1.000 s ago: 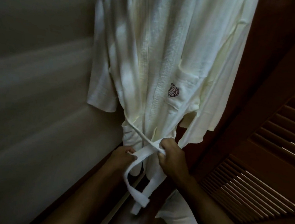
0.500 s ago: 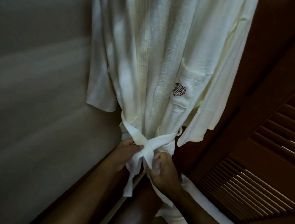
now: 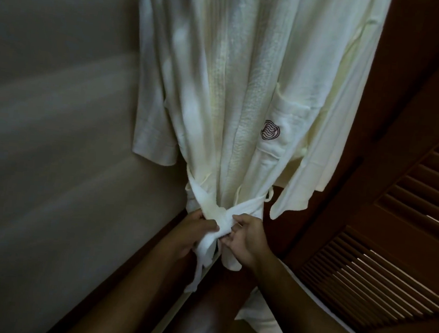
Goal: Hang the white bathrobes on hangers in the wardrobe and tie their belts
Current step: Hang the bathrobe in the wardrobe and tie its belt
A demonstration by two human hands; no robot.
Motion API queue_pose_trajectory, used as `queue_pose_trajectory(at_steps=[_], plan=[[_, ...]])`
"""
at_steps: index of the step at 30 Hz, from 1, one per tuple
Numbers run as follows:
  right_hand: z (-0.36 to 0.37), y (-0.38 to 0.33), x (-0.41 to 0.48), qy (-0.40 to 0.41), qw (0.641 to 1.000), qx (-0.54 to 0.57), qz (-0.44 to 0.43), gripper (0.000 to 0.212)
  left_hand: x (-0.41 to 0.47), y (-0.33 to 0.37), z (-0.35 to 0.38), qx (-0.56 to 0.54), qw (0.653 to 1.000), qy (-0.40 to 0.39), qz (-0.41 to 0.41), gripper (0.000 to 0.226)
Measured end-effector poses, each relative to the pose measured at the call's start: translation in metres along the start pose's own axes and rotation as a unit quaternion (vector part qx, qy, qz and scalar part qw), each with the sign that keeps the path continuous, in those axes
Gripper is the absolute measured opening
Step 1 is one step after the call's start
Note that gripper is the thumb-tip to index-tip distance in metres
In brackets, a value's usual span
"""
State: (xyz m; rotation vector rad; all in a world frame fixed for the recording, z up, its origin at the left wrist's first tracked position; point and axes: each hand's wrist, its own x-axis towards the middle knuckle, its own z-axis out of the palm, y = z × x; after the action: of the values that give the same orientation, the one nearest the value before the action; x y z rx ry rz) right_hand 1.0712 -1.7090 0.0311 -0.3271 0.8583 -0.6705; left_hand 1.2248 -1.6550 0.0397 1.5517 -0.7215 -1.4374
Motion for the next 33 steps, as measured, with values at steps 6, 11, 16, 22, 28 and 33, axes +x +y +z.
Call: queue_pose_trajectory(at_steps=[6, 11, 16, 22, 28, 33], plan=[[-0.003, 0.004, 0.005, 0.009, 0.994, -0.103, -0.021, 0.032, -0.002, 0.0, -0.001, -0.002, 0.999, 0.03, 0.045, 0.068], [-0.006, -0.004, -0.004, 0.145, 0.87, -0.422, -0.208, 0.021, 0.003, -0.007, -0.008, 0.016, 0.997, 0.051, 0.049, 0.049], [0.015, -0.016, -0.014, 0.175, 0.62, -0.573, -0.507, 0.037, 0.0, -0.007, -0.009, -0.022, 0.999, 0.041, 0.023, 0.045], [0.036, -0.049, 0.027, 0.078, 0.614, -0.782, -0.077, 0.067, -0.002, -0.001, -0.005, 0.007, 1.0, 0.012, 0.006, 0.04], [0.028, -0.053, 0.032, 0.026, 0.788, -0.614, -0.042, 0.027, 0.0, -0.006, -0.004, 0.022, 0.996, 0.083, 0.001, 0.03], [0.027, -0.054, 0.03, 0.075, 0.842, -0.534, 0.006, 0.031, -0.002, -0.003, 0.004, 0.031, 0.997, 0.058, 0.026, 0.039]])
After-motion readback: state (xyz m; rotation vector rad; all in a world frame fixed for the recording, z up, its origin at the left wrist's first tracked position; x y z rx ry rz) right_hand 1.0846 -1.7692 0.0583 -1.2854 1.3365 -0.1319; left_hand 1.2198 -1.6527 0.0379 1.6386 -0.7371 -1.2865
